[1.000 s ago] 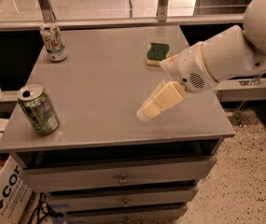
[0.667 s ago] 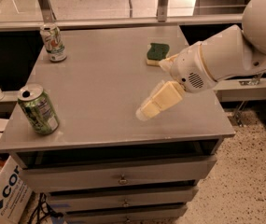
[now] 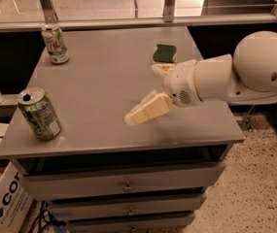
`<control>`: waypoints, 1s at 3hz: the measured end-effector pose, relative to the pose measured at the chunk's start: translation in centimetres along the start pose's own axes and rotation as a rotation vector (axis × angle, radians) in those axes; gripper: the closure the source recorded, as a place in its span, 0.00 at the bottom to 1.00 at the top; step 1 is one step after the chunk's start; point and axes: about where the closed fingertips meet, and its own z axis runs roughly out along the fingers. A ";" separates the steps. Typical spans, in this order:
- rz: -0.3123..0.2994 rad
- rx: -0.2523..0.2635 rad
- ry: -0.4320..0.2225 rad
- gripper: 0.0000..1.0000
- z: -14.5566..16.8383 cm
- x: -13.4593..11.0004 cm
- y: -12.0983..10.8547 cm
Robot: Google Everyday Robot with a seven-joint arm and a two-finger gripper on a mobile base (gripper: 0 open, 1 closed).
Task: Move 7up can near sponge
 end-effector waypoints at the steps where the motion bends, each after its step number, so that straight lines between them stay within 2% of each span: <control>1: -0.039 0.038 -0.126 0.00 3.4 -1.2 -1.5; 2: -0.075 0.080 -0.197 0.00 6.5 -3.6 -3.5; 3: -0.096 0.100 -0.272 0.00 13.3 -8.2 -5.6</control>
Offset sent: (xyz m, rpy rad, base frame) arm 0.0987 0.0934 0.0100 0.2061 -0.2575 -0.0305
